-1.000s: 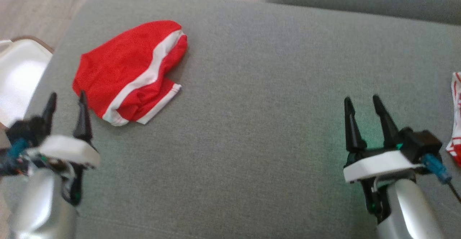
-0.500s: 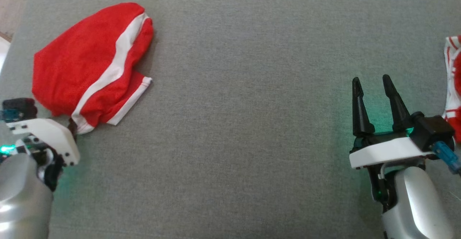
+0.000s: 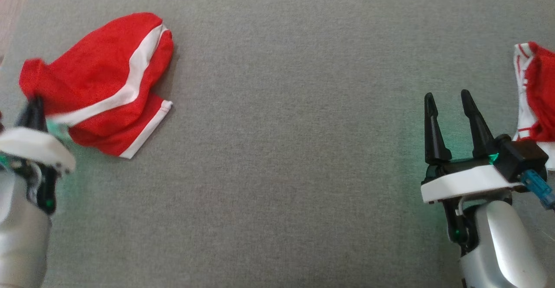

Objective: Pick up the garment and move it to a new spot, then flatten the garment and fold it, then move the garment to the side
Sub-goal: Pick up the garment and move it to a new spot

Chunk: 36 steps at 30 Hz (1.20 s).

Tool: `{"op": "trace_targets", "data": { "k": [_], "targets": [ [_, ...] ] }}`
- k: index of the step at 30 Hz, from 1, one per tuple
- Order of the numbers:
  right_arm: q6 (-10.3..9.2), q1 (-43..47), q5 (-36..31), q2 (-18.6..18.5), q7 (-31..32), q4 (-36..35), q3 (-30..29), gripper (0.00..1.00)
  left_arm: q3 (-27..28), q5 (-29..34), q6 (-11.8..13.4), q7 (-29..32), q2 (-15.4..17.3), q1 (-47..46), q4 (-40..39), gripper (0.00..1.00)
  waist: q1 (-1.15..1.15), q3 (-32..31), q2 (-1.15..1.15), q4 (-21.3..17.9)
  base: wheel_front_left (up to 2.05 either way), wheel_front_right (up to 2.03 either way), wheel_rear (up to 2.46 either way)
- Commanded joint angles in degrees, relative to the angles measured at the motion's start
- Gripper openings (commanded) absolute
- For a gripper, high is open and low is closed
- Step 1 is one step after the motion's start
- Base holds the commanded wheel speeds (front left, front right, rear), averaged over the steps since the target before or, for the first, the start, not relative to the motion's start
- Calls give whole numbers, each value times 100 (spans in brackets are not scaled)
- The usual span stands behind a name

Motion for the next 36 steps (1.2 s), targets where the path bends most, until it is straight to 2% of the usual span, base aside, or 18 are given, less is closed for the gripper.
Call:
{"op": "trace_targets", "data": {
  "k": [1,3,6,8,14,19,21,25,28,32,36],
  "targets": [
    [39,-192,62,-7,-76,-141,156,100,231,18,11,-453,349,-404,-305,0,0,-95,0,-70,0,0,0],
    [39,-178,108,-7,-108,-87,171,100,244,51,11,-862,339,-499,-508,0,0,-174,0,-118,0,0,0],
    [39,-149,178,-7,-163,-7,192,100,181,113,11,-1148,299,-615,-1047,0,0,-286,0,-199,0,0,0],
    [39,-142,199,-7,-182,14,193,100,166,135,11,-1192,283,-640,-1277,0,0,-317,0,-227,0,0,0],
    [39,-150,329,-7,-282,133,231,100,-183,367,10,-1256,76,-588,-2990,0,0,-459,0,-470,0,0,0],
    [39,-185,415,-7,-342,200,287,100,-825,484,10,-1232,-166,-472,-4080,0,0,-449,0,-750,0,0,0],
    [39,-209,452,-7,-373,233,325,100,-1373,496,10,-1021,-314,-476,-4440,0,0,-388,0,-950,0,0,0],
    [39,-283,528,-7,-410,257,395,100,-2094,478,10,-696,-546,-520,-4533,0,0,-248,0,-1275,0,0,0],
    [39,-368,607,-7,-436,272,493,100,-2413,457,11,-663,-830,-604,-4360,0,0,-118,0,-1533,0,0,0],
    [39,-457,723,-7,-462,305,626,100,-2490,486,134,-820,-1255,-863,-3907,0,0,13,0,-1837,0,0,0],
    [39,-526,807,-7,-476,345,731,100,-2355,499,296,-1038,-1541,-1253,-3427,0,0,90,0,-2037,0,0,0]
  ]
}}
